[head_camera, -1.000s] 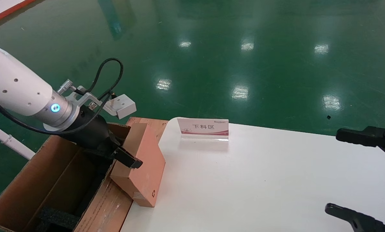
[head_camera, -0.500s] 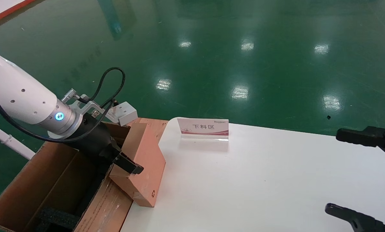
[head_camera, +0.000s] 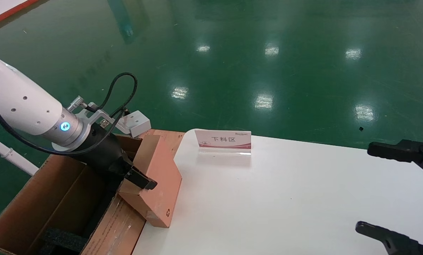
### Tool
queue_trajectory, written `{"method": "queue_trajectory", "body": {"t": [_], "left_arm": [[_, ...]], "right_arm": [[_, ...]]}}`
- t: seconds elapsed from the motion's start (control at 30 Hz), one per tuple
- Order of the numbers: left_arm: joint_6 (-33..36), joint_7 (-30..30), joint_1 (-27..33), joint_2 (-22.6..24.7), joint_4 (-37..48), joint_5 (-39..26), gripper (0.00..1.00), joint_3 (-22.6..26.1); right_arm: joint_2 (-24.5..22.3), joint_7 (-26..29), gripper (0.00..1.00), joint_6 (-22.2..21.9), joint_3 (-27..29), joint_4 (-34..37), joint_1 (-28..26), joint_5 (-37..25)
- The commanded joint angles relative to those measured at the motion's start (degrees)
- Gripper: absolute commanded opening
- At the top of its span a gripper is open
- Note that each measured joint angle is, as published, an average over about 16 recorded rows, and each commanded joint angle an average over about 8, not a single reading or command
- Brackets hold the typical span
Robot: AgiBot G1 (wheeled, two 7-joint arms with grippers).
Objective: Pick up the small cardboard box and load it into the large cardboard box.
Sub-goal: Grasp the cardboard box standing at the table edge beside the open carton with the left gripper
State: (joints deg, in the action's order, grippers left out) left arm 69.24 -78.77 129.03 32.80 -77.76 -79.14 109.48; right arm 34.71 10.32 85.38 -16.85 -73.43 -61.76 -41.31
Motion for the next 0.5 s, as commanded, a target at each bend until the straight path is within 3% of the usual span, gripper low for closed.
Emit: {"method": "queue_trajectory", "body": {"t": [0.03, 0.5], "left_arm": [[0.0, 0.0, 0.0, 0.0, 0.0, 0.0, 0.00, 0.0], [0.2, 0.1, 0.1, 0.2, 0.4, 0.1, 0.00, 0.0]], "right_arm": [[0.0, 0.0, 0.00, 0.0, 0.0, 0.0, 0.0, 0.0], [0.0, 0.0, 0.00, 0.0, 0.0, 0.0, 0.0, 0.0]]}}
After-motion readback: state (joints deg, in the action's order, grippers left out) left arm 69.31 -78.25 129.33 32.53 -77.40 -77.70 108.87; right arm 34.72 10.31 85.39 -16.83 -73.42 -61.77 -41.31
